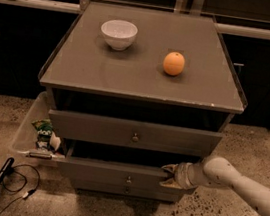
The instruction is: Open middle drawer
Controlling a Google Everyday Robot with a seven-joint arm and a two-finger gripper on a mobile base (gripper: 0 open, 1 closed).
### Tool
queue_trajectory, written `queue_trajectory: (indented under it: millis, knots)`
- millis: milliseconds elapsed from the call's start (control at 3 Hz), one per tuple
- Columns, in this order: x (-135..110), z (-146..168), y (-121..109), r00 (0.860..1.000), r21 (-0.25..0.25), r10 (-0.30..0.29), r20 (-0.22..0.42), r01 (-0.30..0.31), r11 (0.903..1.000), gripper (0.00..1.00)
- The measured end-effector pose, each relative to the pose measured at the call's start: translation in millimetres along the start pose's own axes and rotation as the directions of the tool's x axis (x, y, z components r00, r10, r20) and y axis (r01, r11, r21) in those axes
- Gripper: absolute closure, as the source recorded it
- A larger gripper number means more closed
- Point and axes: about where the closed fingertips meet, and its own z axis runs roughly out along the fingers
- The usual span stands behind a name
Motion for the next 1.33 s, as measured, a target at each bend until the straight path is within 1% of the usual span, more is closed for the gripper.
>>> queue_trajectory:
  millis: [333,667,1000,1333]
  knots:
    - [-1.4,-1.5,4.1,1.000,-0.001,0.002,0.000,-0.002,1.0000,1.00]
    - [-3.6,-3.2,8.7,1.000,-0.004,0.002,-0.001,-0.002,1.0000,1.00]
    - [-3.6,-3.1,8.7,1.000,-0.004,0.002,-0.001,-0.002,1.0000,0.81]
    - [-3.6,-0.2,5.7,1.000,-0.009,0.008,0.004,-0.008,0.9999,0.58]
